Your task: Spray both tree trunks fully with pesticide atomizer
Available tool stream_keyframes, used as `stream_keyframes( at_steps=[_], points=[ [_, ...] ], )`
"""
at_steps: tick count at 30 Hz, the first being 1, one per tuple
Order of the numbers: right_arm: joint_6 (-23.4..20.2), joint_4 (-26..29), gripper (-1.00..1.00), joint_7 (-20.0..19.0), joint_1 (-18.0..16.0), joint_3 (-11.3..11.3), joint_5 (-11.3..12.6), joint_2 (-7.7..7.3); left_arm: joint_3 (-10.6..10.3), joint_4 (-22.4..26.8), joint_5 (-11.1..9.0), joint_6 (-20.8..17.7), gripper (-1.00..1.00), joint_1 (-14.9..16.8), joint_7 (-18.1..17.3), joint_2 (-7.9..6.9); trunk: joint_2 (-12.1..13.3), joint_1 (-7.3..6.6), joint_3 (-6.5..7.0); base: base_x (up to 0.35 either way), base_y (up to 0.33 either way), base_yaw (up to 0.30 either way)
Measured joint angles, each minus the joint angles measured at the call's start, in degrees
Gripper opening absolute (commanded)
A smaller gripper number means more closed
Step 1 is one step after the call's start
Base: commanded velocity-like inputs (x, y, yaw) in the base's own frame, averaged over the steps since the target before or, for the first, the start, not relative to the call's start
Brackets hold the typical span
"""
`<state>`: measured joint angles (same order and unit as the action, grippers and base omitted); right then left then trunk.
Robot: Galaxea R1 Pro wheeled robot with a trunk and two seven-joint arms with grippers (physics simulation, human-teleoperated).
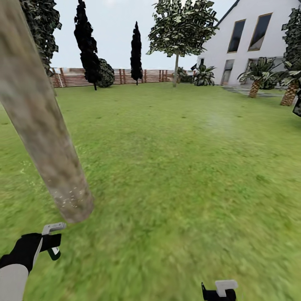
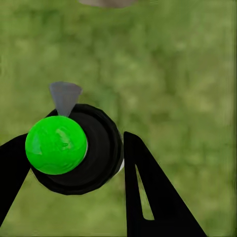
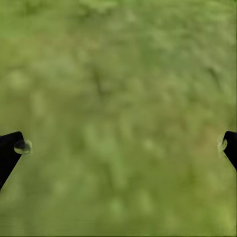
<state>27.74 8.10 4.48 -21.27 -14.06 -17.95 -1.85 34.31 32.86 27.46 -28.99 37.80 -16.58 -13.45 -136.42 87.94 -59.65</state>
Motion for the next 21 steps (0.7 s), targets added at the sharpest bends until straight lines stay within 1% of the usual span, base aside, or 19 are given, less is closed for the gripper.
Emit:
stream_keyframes(
  at_steps=[4,5,7,8,10,11,13,14,15,16,17,18,20,21],
  points=[
    [-0.01,-0.01,1.00,0.01,0.00,-0.06,0.02,0.00,-0.31,0.08,-0.05,0.19,-1.00,0.37,-0.67,0.21,0.00,0.00,0.00,0.034,-0.029,0.277],
    [-0.01,-0.01,1.00,0.02,0.00,-0.08,0.01,-0.02,-0.70,0.10,-0.25,0.10,-1.00,1.24,-0.80,0.35,0.00,0.00,0.01,0.002,-0.002,0.277],
    [0.00,-0.01,1.00,0.03,0.00,-0.09,0.03,-0.02,-2.98,0.13,-0.27,-0.47,-1.00,4.60,-1.04,0.02,0.00,0.00,0.01,0.001,-0.001,0.277],
    [-0.01,-0.01,1.00,0.03,0.00,-0.09,0.02,-0.03,-4.22,0.12,-0.20,-0.63,-1.00,5.82,-2.12,-0.18,0.00,0.00,0.01,0.000,0.000,0.277],
    [-0.01,-0.01,1.00,0.02,0.00,-0.10,0.02,-0.01,-5.31,0.10,0.03,-0.74,-1.00,7.32,-4.91,-0.33,0.00,0.00,0.00,0.000,0.000,0.277],
    [-0.03,0.00,1.00,0.02,0.01,-0.09,0.01,0.00,-5.78,0.12,0.03,-1.12,-1.00,8.69,-6.41,-0.35,0.00,0.00,0.01,0.000,0.000,0.277],
    [-0.03,-0.01,1.00,0.02,0.00,-0.10,0.02,0.00,-7.72,0.11,0.21,-3.78,-1.00,11.04,-7.12,-0.31,0.00,0.00,0.01,0.000,0.000,0.277],
    [-0.01,-0.01,1.00,0.01,0.00,-0.10,0.03,0.00,-9.30,0.11,0.15,-5.40,-1.00,12.19,-7.22,-0.26,0.00,0.00,0.01,0.000,0.000,0.277],
    [0.00,0.00,1.00,0.01,0.00,-0.09,0.03,0.00,-10.30,0.10,0.24,-6.24,-1.00,12.94,-7.26,-0.23,0.00,0.00,0.00,0.000,0.000,0.190],
    [0.02,0.00,1.00,0.01,0.00,-0.09,0.03,-0.01,-11.75,0.12,0.18,-7.44,-1.00,14.66,-7.35,-0.31,0.00,0.00,0.01,0.000,0.000,0.101],
    [0.03,0.01,1.00,0.00,0.00,-0.09,0.03,-0.04,-12.05,0.10,0.15,-7.73,-1.00,15.39,-7.41,-0.41,0.00,0.00,0.00,0.000,0.000,0.041],
    [0.03,0.05,1.00,0.00,0.00,-0.09,0.03,-0.07,-12.22,0.10,0.57,-7.76,-1.00,15.80,-8.37,-1.28,0.00,0.00,0.00,0.000,0.000,0.017],
    [0.01,0.03,1.00,0.01,0.00,-0.08,0.02,-0.07,-12.31,0.10,0.69,-7.82,-1.00,16.01,-12.21,-3.79,0.00,0.00,0.00,0.000,0.000,0.006],
    [0.02,0.03,1.00,0.00,0.00,-0.09,0.02,-0.08,-12.38,0.41,0.48,-7.89,-1.00,16.02,-14.37,-4.38,0.00,0.00,0.00,0.000,0.000,0.000]
  ],
)
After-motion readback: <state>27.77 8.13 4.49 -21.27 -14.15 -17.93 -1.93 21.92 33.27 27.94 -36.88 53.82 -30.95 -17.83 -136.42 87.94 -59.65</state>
